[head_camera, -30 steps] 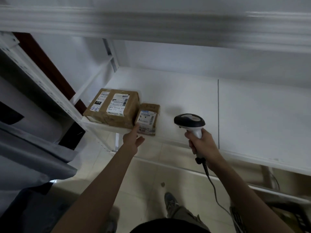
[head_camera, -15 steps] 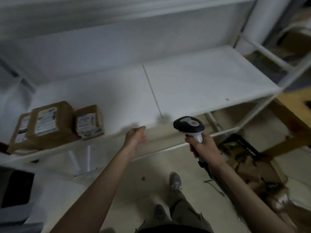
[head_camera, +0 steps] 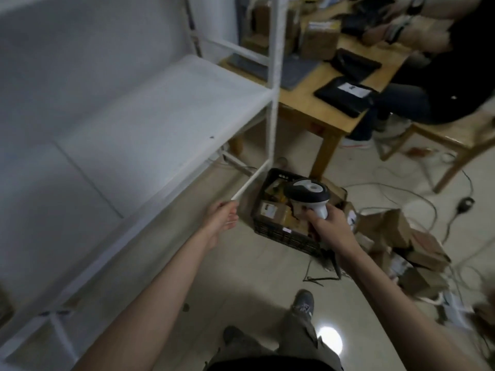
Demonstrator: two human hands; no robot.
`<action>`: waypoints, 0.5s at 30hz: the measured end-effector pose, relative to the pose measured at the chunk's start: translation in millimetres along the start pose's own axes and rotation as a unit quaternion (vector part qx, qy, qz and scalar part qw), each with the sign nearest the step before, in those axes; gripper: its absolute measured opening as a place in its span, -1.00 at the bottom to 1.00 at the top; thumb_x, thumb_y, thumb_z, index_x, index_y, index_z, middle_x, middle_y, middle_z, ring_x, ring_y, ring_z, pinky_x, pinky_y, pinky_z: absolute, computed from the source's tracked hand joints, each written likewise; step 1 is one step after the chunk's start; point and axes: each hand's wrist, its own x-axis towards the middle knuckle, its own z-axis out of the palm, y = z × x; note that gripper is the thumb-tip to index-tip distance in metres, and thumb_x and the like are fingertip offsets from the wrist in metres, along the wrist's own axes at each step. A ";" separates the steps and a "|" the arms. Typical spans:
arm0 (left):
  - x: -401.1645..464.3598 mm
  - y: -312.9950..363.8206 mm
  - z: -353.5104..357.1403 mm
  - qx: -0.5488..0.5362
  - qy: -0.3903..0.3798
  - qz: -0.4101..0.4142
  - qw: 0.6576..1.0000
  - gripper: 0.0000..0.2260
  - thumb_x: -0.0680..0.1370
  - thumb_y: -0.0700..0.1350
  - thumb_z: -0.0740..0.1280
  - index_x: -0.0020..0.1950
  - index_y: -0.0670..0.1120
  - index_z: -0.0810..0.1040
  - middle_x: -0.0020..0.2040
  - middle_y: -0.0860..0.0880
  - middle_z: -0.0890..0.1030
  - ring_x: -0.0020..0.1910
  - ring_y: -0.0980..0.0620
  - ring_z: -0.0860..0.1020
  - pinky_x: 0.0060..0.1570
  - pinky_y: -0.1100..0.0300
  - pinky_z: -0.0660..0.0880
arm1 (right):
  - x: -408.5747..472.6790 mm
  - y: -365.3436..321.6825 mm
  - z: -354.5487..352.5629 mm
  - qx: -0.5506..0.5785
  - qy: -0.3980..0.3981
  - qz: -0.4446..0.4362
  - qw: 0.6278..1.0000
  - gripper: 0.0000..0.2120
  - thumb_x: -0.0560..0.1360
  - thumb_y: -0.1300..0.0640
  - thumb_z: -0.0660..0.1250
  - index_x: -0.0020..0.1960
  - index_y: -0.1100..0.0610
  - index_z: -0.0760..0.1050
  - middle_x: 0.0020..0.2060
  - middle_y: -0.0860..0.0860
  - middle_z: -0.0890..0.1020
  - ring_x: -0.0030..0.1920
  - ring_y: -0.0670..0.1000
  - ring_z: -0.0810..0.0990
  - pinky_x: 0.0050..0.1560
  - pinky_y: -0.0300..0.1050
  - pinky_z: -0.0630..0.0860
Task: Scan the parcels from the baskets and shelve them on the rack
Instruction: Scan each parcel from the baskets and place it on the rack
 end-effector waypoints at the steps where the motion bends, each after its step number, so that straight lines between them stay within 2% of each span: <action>1: 5.0 3.2 20.6 0.014 -0.013 -0.002 1.000 -0.91 0.62 -0.10 0.36 0.04 -0.11 0.54 -0.11 -0.06 0.58 -0.20 0.03 0.57 -0.17 0.20 0.54 | 4.9 5.9 -16.0 0.005 0.008 0.008 1.000 -0.86 0.58 0.09 0.36 -0.03 0.18 0.54 -0.42 -0.04 0.56 -0.43 -0.10 0.51 -0.44 -0.22 0.43; 3: 14.6 8.6 61.7 0.040 -0.037 -0.006 0.998 -0.93 0.62 -0.09 0.37 0.00 -0.08 0.55 -0.08 -0.07 0.60 -0.16 0.02 0.59 -0.18 0.22 0.54 | 16.0 16.4 -46.9 0.017 0.023 0.020 0.999 -0.88 0.59 0.13 0.34 -0.01 0.20 0.52 -0.38 0.05 0.53 -0.38 -0.02 0.49 -0.37 -0.09 0.43; 6: 28.3 11.6 122.3 0.088 -0.075 -0.009 0.993 -0.93 0.62 -0.06 0.37 0.03 -0.05 0.56 -0.05 -0.06 0.62 -0.08 0.01 0.61 -0.13 0.21 0.57 | 35.2 35.7 -91.9 0.033 0.056 0.043 0.997 -0.98 0.60 0.13 0.33 0.00 0.06 0.51 -0.30 0.10 0.57 -0.31 0.05 0.53 -0.27 0.01 0.48; 8: 36.8 10.4 159.2 0.110 -0.095 -0.010 0.989 -0.93 0.61 -0.06 0.37 0.02 -0.04 0.57 -0.05 -0.06 0.62 -0.09 0.01 0.61 -0.10 0.20 0.57 | 47.8 52.1 -120.2 0.038 0.071 0.062 0.995 -0.94 0.59 0.09 0.35 0.04 0.07 0.52 -0.26 0.08 0.59 -0.29 0.03 0.55 -0.26 -0.01 0.51; 11: 48.7 7.5 206.9 0.141 -0.121 -0.013 0.983 -0.92 0.60 -0.04 0.39 0.03 -0.03 0.58 -0.03 -0.06 0.63 -0.07 0.02 0.62 -0.14 0.23 0.59 | 64.3 73.2 -155.6 0.051 0.092 0.088 0.991 -0.91 0.57 0.08 0.36 0.07 0.03 0.52 -0.28 0.02 0.59 -0.33 -0.03 0.55 -0.36 -0.15 0.51; 15: 62.9 -0.4 255.2 0.179 -0.156 -0.031 0.971 -0.89 0.60 -0.03 0.39 0.08 -0.03 0.57 0.01 -0.06 0.64 -0.04 0.02 0.63 -0.08 0.19 0.61 | 77.3 95.6 -185.8 0.075 0.132 0.120 0.981 -0.91 0.57 0.10 0.36 0.07 -0.01 0.50 -0.27 0.00 0.58 -0.32 -0.03 0.54 -0.36 -0.16 0.50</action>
